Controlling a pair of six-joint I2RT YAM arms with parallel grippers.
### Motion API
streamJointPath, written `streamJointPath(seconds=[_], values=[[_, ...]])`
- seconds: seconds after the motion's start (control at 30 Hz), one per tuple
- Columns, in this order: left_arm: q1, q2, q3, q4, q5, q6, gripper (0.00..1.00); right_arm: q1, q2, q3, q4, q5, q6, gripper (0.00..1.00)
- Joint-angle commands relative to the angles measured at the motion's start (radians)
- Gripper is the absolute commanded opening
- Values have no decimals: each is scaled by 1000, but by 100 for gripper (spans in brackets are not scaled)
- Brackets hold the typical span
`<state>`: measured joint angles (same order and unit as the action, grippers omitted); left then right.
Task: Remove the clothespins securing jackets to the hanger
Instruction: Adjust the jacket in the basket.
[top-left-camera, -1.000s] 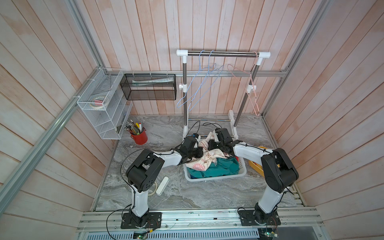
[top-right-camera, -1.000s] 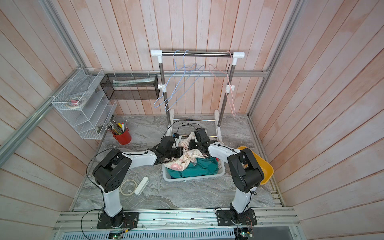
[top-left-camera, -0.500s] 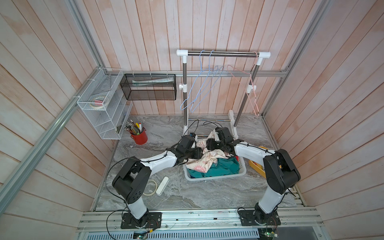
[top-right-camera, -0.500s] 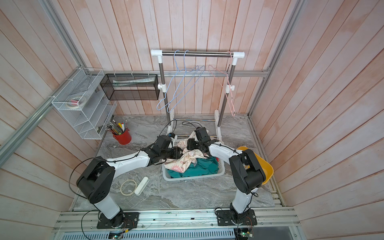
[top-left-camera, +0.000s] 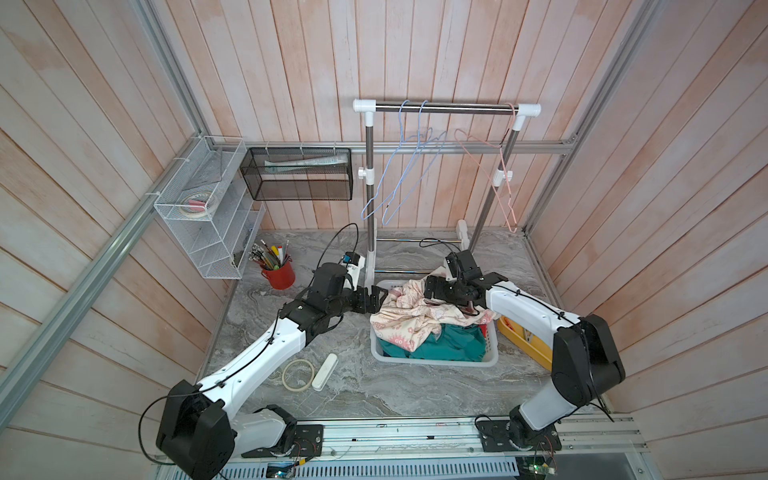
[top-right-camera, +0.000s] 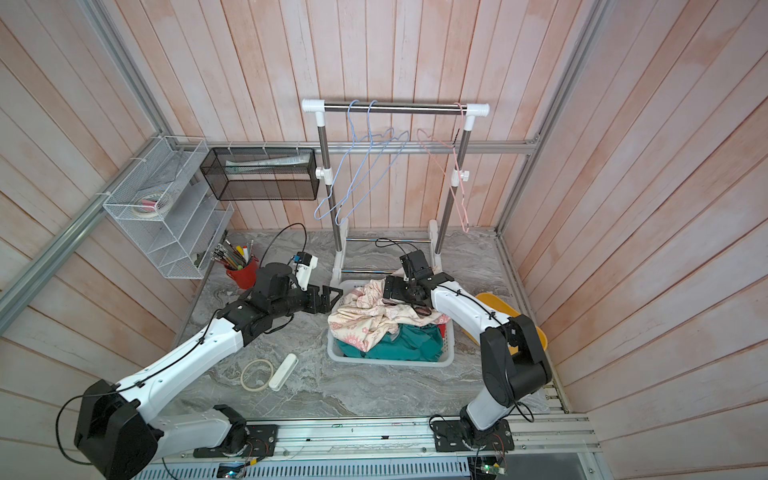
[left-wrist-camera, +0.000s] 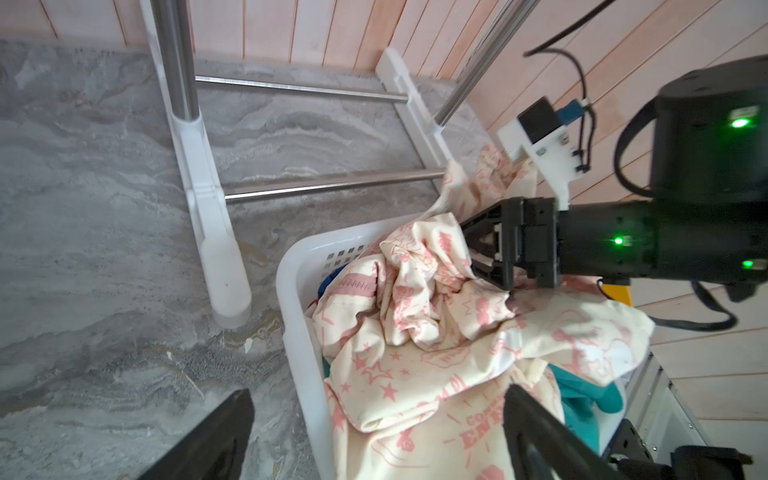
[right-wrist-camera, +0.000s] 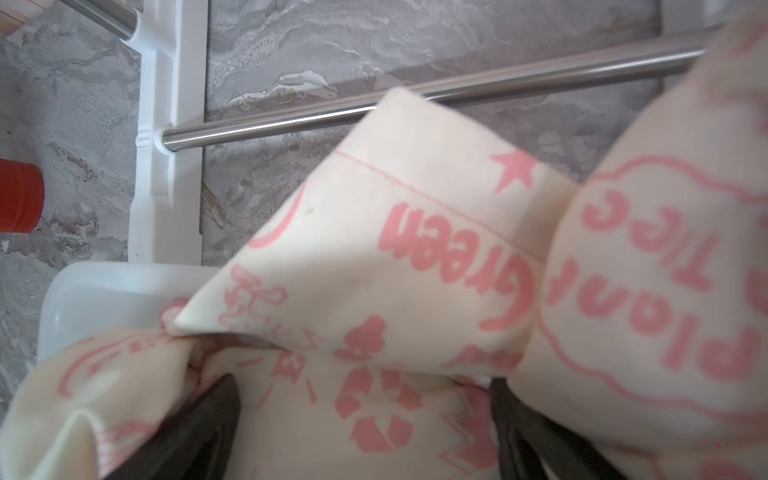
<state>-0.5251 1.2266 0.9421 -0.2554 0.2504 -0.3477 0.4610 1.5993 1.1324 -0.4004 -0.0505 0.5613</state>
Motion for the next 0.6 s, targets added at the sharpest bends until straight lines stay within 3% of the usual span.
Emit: streamJointPath(seconds=[0.0, 0.2, 0.4, 0.57], values=[[19, -70, -41, 1, 38, 53, 98, 0, -61, 9, -69, 59, -32, 98], [76, -233, -94, 60, -46, 40, 100, 1, -186, -3, -49, 116, -44, 98], [100, -338, -153, 107, -294, 87, 100, 0, -343, -80, 53, 175, -74, 98], [226, -326, -208, 147, -347, 85, 100, -56, -431, -178, 238, 196, -155, 98]])
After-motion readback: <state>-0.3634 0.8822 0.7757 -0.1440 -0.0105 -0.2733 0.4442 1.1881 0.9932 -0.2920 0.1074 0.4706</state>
